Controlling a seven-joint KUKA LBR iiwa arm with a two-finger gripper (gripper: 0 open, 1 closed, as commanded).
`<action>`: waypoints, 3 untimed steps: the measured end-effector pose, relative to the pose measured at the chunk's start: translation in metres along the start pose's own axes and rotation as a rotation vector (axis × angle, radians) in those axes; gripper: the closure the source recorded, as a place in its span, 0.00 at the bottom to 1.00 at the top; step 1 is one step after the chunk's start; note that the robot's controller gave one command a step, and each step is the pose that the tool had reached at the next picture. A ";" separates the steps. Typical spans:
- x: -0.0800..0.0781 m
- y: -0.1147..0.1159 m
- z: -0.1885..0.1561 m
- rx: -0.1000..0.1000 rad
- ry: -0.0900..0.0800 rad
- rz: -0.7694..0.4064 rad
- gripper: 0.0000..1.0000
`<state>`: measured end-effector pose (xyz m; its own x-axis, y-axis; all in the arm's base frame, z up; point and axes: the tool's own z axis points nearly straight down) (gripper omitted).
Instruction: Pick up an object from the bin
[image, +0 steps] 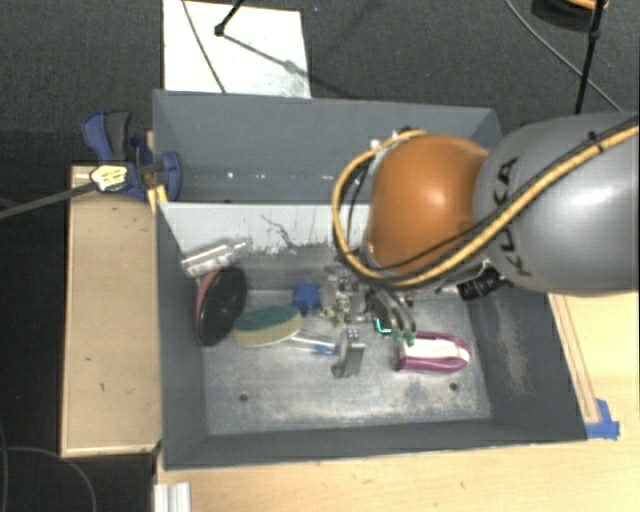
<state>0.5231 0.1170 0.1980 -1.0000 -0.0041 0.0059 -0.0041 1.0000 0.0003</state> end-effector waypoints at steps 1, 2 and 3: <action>-0.040 0.032 0.110 0.001 -0.005 -0.059 0.00; -0.040 0.032 0.105 -0.003 -0.009 -0.053 1.00; -0.049 0.018 0.011 -0.002 -0.017 -0.013 1.00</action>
Offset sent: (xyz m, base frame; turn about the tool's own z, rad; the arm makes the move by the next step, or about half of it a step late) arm 0.0386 0.0313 -0.1068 -0.0604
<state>0.5720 0.1349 0.1863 -0.9998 -0.0174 -0.0107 -0.0174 0.9998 0.0026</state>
